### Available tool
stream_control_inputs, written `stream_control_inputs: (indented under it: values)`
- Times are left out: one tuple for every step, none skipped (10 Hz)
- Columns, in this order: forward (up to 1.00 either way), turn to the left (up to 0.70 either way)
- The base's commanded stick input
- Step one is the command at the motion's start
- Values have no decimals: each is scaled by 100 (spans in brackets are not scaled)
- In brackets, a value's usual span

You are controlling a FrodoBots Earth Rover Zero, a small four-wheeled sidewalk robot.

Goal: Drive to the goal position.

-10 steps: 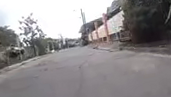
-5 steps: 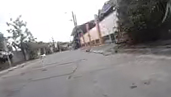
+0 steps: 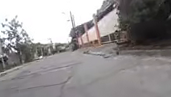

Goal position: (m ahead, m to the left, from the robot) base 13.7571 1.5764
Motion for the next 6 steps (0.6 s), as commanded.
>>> stream_control_inputs:
  values:
    - [100,5]
    - [100,5]
    - [100,5]
    - [100,5]
    - [100,5]
    - [100,5]
